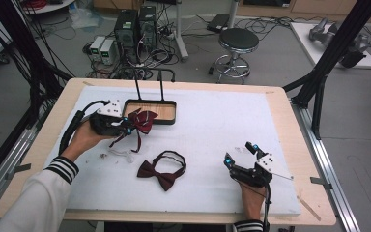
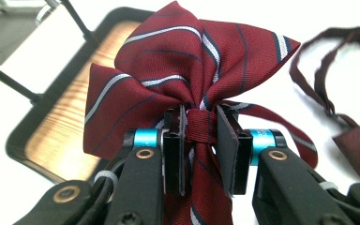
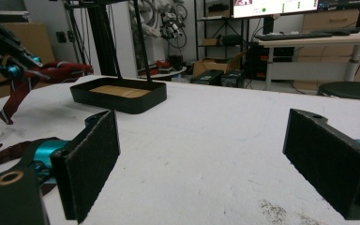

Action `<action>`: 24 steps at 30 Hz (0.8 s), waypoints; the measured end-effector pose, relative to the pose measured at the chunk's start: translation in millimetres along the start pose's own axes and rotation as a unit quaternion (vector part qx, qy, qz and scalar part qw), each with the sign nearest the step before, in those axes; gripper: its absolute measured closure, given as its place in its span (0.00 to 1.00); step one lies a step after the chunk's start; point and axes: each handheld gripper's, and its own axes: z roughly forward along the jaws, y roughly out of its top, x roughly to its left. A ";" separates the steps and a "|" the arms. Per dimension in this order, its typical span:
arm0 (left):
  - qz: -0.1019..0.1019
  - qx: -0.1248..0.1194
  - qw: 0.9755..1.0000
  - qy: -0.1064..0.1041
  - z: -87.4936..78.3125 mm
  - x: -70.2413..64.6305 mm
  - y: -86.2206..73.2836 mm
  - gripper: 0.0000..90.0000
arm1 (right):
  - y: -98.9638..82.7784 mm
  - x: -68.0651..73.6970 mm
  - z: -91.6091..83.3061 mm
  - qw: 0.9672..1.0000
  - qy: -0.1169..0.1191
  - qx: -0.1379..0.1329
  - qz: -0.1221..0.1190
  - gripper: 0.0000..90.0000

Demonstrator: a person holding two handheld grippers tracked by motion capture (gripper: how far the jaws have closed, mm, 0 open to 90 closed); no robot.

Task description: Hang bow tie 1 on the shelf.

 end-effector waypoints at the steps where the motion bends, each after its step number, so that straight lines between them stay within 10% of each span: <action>1: 0.000 0.000 1.000 0.000 0.0 0.0 0.0 0.82 | 0.0 0.0 0.0 1.000 0.000 0.000 0.000 0.11; 16: -0.023 -0.058 0.996 0.061 -18.6 2.5 8.0 0.82 | 0.1 0.3 0.0 1.000 0.000 0.000 0.000 0.11; 24: -0.035 -0.103 0.990 0.093 -29.8 1.7 13.1 0.82 | 0.0 0.1 0.0 1.000 0.000 0.000 0.001 0.11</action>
